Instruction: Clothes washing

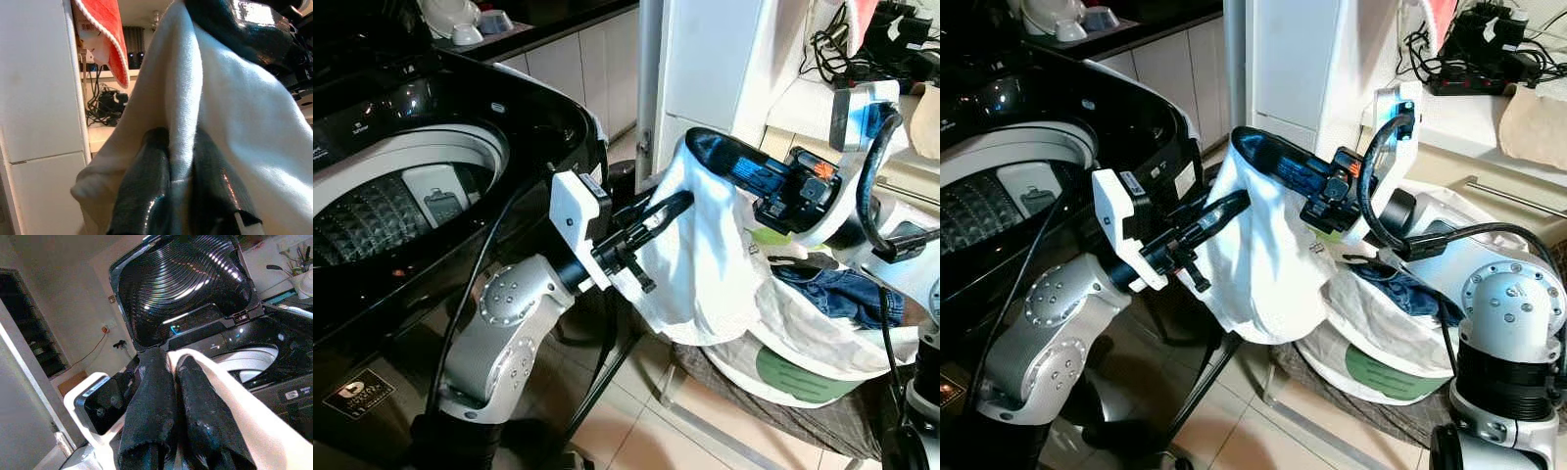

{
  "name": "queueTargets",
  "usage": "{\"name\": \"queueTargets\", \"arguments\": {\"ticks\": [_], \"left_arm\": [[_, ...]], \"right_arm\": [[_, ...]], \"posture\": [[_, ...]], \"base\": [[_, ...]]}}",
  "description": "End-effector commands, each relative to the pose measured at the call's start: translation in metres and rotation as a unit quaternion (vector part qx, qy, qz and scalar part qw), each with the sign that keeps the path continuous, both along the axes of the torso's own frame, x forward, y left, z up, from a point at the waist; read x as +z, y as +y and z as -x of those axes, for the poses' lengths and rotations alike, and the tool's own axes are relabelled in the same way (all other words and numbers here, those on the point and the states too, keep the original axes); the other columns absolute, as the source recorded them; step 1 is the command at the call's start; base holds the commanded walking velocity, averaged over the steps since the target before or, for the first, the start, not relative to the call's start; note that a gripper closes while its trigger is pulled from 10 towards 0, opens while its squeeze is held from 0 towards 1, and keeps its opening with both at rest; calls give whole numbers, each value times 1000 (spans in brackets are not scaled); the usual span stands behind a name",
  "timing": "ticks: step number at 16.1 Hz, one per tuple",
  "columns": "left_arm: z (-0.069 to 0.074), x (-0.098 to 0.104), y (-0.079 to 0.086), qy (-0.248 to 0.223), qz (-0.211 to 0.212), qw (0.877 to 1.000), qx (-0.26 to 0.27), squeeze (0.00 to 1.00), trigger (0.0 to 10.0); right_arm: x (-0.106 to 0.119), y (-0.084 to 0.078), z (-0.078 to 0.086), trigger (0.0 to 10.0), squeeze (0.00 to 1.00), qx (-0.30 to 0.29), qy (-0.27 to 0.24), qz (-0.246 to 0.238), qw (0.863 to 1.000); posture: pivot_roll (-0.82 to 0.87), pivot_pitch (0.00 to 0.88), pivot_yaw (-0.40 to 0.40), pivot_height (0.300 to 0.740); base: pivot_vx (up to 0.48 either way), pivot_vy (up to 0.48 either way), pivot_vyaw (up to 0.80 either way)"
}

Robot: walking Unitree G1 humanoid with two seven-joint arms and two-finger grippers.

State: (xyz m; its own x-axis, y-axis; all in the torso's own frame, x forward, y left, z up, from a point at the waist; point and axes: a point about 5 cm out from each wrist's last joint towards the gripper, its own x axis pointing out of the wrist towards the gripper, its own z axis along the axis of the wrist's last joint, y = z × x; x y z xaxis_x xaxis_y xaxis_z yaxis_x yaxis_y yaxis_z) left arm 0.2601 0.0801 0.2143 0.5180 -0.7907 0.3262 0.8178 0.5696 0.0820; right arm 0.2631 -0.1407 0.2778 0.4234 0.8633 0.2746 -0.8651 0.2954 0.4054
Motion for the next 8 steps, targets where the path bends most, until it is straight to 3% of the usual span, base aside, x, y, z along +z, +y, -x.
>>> {"name": "queueTargets", "arguments": {"ticks": [1,4,5,7,8], "left_arm": [[-2,4,4,-7,-4,1000,15,0,0],[-6,6,8,-9,-3,999,35,0,0],[-12,9,12,-14,0,998,57,0,0],[-24,16,21,-28,-3,995,99,0,0],[-38,27,30,-49,-8,990,130,0,0]], "right_arm": [[8,3,2,0,0,4,-23,1,1000],[10,3,2,0,0,2,-27,-1,1000],[11,2,2,10000,1000,1,-29,-6,1000],[15,-2,-1,10000,1000,-8,-34,-13,999],[20,-4,1,10000,1000,-4,-49,-21,999]], "posture": [[-18,0,38,740],[-18,0,39,740],[-18,0,41,740],[-14,0,39,740],[-12,0,39,740]], "base": [[0,0,0],[0,0,0],[0,0,0],[0,0,0],[0,0,0]]}}
